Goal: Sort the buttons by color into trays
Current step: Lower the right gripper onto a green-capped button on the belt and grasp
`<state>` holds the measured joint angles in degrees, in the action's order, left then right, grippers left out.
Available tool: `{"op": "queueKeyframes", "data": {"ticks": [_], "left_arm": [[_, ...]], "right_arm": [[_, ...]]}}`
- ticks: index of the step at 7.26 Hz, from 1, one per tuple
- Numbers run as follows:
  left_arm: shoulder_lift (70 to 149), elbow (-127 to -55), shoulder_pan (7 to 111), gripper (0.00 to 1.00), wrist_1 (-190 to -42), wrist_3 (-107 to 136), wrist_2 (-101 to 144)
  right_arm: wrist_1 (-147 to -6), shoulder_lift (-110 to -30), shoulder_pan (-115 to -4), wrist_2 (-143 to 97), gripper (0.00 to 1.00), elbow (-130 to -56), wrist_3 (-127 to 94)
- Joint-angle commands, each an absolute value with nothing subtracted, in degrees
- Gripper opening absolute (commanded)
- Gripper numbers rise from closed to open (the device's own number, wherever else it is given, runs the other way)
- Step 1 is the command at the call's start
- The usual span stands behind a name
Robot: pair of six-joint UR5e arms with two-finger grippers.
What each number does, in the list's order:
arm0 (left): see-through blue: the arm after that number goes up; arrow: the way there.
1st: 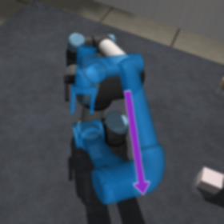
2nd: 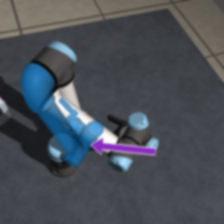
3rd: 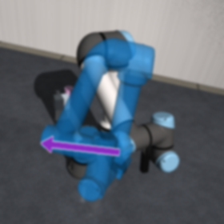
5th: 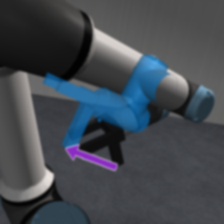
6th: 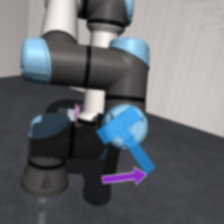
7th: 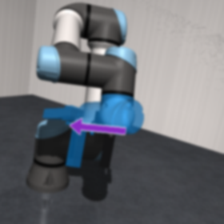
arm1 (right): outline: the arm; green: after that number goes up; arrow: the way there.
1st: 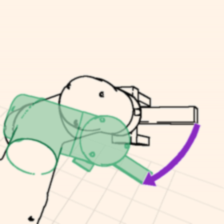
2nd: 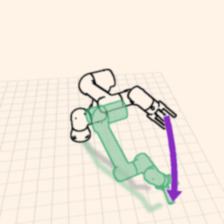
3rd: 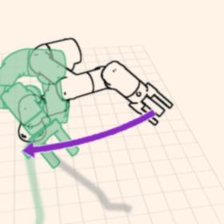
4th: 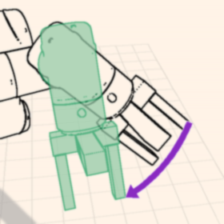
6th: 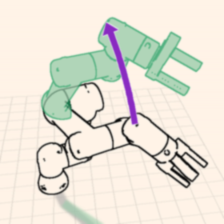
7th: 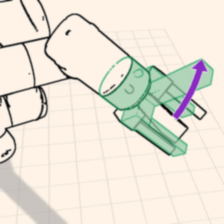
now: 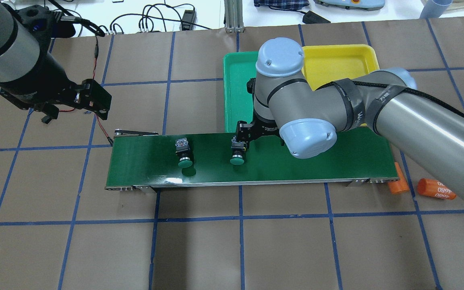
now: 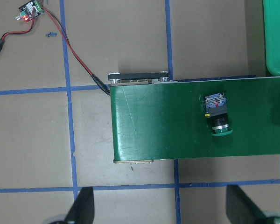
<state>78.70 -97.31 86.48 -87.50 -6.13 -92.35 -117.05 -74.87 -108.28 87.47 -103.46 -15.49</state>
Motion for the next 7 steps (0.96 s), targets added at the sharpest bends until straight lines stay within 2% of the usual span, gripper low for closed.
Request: {"op": "queueKeyframes", "data": {"ticks": [1, 5, 6, 7], "left_arm": [[78.4, -97.3, 86.5, 1.00, -87.5, -6.1, -92.4], [78.3, -97.4, 86.5, 1.00, -87.6, -6.0, -92.2], [78.2, -97.4, 86.5, 1.00, -87.6, -6.0, -92.1], [78.0, -97.4, 86.5, 1.00, -87.6, -6.0, -92.1]], "right_arm": [[-117.2, -74.4, -110.0, 87.5, 0.93, -103.6, -18.1], [-126.9, -69.5, -110.0, 88.2, 0.92, -103.5, -18.2], [-126.9, -69.5, -110.0, 88.3, 0.85, -103.5, -17.9], [-126.9, -69.6, -110.0, 88.5, 0.59, -103.5, -17.8]]}}
